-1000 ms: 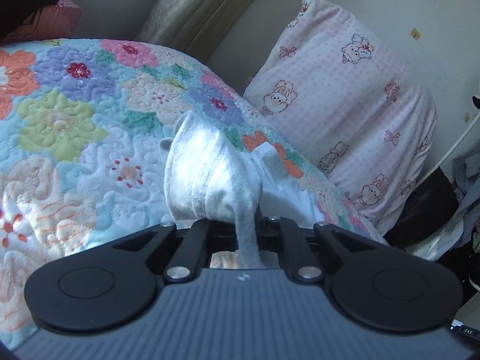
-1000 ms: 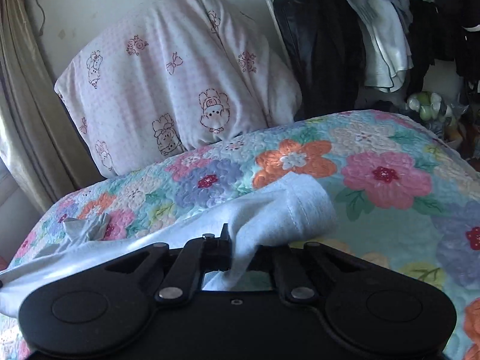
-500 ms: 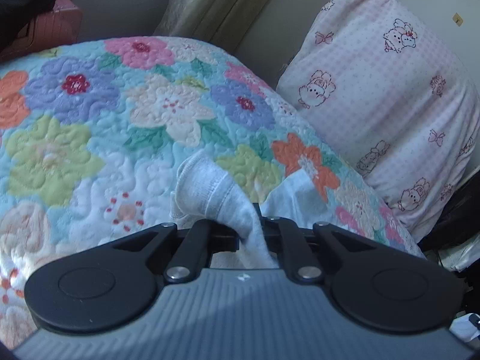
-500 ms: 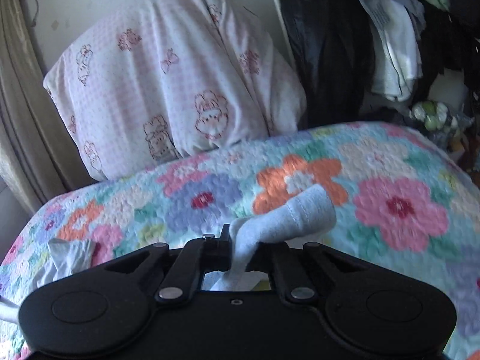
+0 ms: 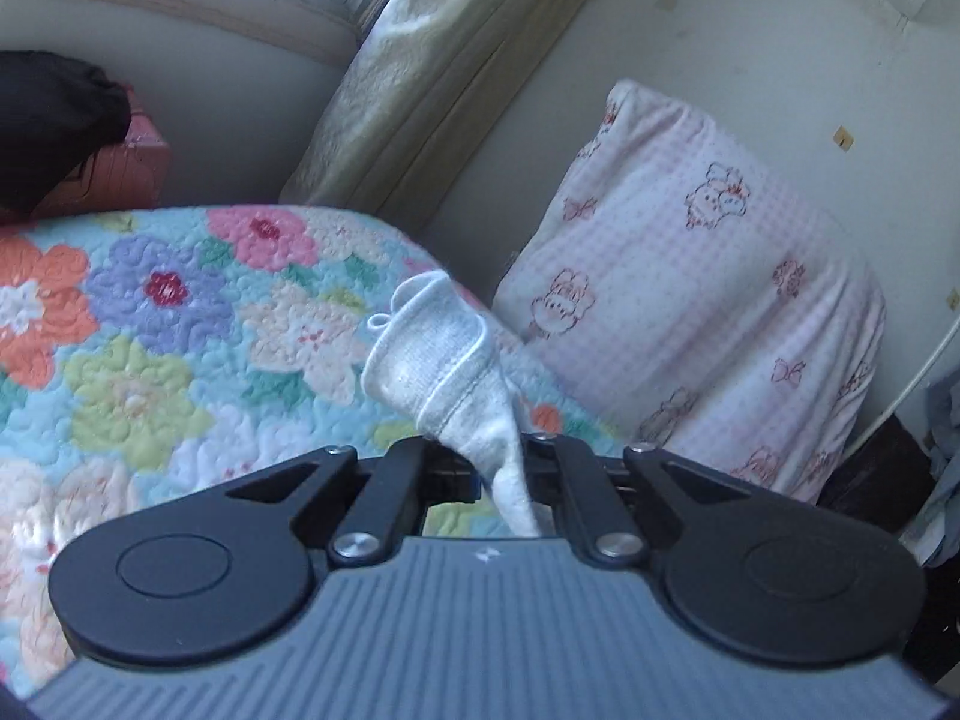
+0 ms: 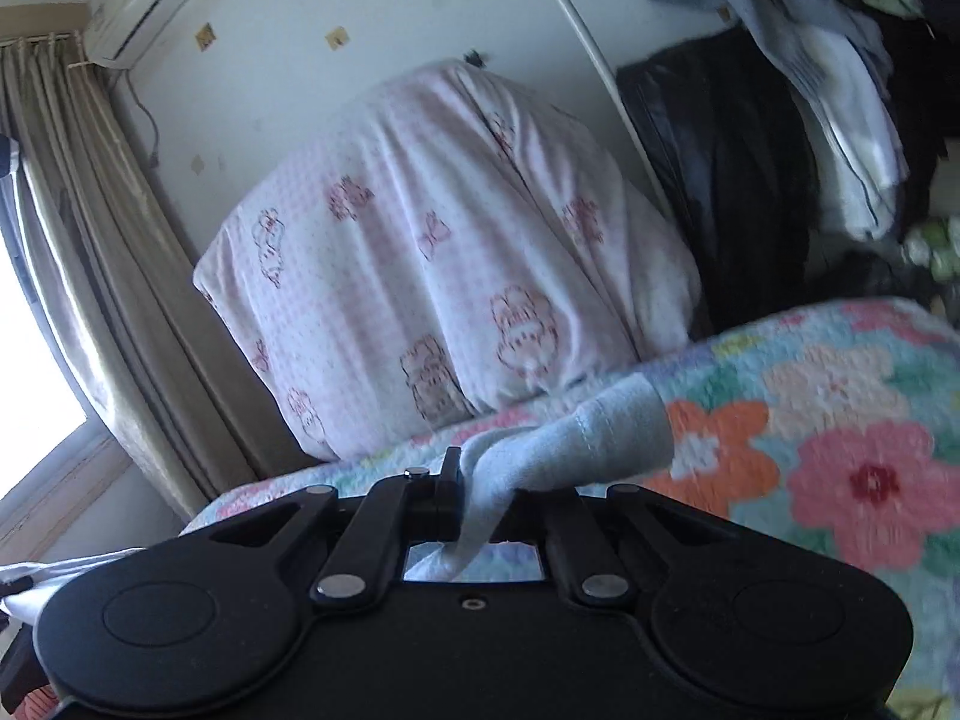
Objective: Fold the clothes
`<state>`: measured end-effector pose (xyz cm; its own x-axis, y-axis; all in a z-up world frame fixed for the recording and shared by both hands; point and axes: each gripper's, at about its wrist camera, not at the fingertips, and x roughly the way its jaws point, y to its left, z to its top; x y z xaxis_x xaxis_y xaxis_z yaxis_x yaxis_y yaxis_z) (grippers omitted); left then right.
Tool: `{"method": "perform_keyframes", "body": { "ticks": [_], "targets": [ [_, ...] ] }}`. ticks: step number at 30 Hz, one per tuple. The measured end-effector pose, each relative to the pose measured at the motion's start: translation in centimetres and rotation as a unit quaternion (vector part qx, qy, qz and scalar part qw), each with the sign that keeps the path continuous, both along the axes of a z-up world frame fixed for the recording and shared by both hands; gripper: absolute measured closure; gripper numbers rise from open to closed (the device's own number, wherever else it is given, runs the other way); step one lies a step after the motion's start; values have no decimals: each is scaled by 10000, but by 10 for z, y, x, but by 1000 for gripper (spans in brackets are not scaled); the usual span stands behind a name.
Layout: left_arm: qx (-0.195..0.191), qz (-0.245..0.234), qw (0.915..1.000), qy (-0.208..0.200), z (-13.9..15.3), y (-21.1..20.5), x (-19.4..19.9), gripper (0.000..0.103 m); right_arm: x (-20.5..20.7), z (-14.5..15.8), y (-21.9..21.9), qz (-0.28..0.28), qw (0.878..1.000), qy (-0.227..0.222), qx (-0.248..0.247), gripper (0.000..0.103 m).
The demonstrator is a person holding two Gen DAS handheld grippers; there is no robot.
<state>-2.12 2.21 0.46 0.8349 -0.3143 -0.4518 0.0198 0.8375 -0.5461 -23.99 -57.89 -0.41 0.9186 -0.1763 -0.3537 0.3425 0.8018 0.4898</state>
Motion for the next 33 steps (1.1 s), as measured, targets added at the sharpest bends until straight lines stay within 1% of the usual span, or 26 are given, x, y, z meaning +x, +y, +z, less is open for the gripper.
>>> {"method": "perform_keyframes", "body": {
  "ticks": [2,4,5,6,7,8,9,11,12,13,14,15,17,18,20,22,23,24,26,27,28,30,31,32,33],
  "targets": [
    [260,39,9983,515,-47,1,-17,99,-14,-47,-1,-118,9983,388,420,98],
    [485,32,9926,1115,-89,3,-27,99,-20,-87,6,-254,9946,871,510,98],
    [547,57,9898,1313,-101,5,-28,99,-24,-104,9,-266,9923,1032,623,98],
    [548,64,9882,1431,-109,8,-29,99,-26,-114,11,-303,9906,1176,634,98],
    [513,46,9886,1412,-108,12,-28,99,-29,-122,13,-334,9890,1301,627,98],
    [439,-2,9908,1281,-100,16,-31,99,-30,-123,15,-327,9896,1304,505,98],
    [373,-85,9930,1122,-93,20,-36,99,-31,-117,18,-303,9911,1243,376,98],
    [480,-232,9943,926,-85,23,-46,99,-32,-101,28,-229,9930,1155,16,98],
    [620,-223,9932,959,-87,24,-50,99,-38,-94,34,-173,9943,1049,-87,98],
    [670,-183,9916,1089,-92,26,-51,99,-44,-87,39,-125,9952,955,-165,98],
    [637,-139,9896,1281,-101,30,-50,99,-50,-87,40,-134,9954,944,-86,98],
    [531,-108,9876,1476,-110,36,-48,99,-57,-94,41,-172,9945,1035,16,98],
    [386,-53,9829,1802,-125,44,-44,99,-62,-124,38,-292,9885,1472,170,98],
    [485,-46,9822,1813,-127,42,-44,99,-63,-137,37,-333,9863,1591,292,98],
    [846,-26,9806,1766,-127,34,-45,98,-68,-157,36,-445,9847,1583,573,98],
    [1110,14,9792,1696,-124,27,-48,97,-71,-158,39,-535,9863,1462,538,98],
    [1213,17,9797,1595,-118,25,-51,97,-70,-155,41,-552,9861,1492,480,98],
    [1317,19,9800,1494,-113,22,-55,97,-69,-149,43,-537,9864,1504,385,98],
    [1520,-24,9800,1286,-101,18,-61,98,-72,-127,49,-485,9895,1361,20,98],
    [1541,-44,9795,1298,-100,18,-62,98,-75,-120,51,-453,9902,1316,-86,98],
    [1478,-56,9788,1419,-104,21,-61,98,-78,-115,53,-427,9905,1295,-183,98],
    [1210,-66,9759,1812,-120,30,-56,97,-82,-124,50,-453,9864,1558,-251,98],
    [1113,-90,9750,1923,-126,34,-54,97,-87,-136,44,-563,9839,1696,-97,99],
    [1083,-127,9749,1938,-128,37,-53,97,-93,-149,36,-706,9816,1767,130,98],
    [1116,-169,9747,1932,-128,37,-53,97,-102,-158,30,-746,9829,1629,424,99]
  ]
}}
